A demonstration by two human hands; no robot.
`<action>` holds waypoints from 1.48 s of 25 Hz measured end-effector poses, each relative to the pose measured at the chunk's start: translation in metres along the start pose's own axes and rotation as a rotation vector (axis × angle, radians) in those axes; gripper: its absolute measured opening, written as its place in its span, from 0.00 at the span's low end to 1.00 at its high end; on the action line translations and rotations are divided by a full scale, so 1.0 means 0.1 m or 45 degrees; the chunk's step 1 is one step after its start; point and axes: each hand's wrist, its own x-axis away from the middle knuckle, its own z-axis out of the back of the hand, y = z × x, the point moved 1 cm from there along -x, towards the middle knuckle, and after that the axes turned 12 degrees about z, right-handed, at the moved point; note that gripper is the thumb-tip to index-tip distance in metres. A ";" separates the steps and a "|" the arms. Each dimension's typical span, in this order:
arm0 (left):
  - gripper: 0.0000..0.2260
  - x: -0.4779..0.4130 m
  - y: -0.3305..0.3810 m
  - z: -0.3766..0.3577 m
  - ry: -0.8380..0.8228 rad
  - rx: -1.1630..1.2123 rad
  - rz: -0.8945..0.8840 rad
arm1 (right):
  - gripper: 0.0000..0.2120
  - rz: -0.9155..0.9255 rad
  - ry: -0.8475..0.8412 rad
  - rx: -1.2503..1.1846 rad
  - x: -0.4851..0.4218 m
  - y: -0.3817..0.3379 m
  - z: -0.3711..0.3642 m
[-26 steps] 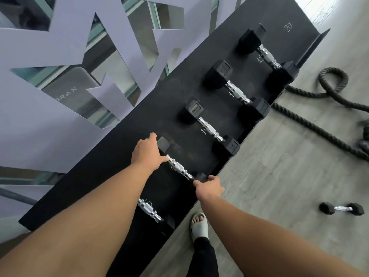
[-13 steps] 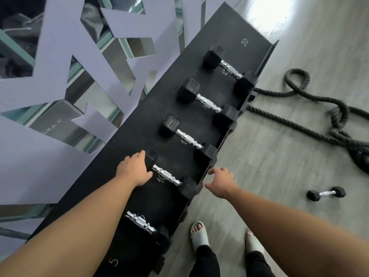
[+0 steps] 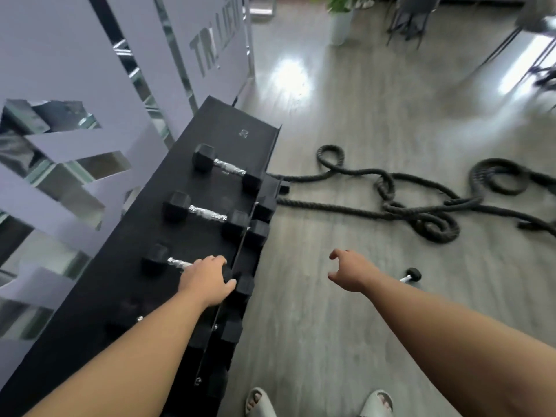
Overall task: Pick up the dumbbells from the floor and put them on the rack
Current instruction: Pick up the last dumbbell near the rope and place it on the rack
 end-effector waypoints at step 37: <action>0.30 -1.02 5.82 -0.30 -0.263 0.032 -0.221 | 0.28 -0.177 -0.206 0.264 -1.03 4.71 2.63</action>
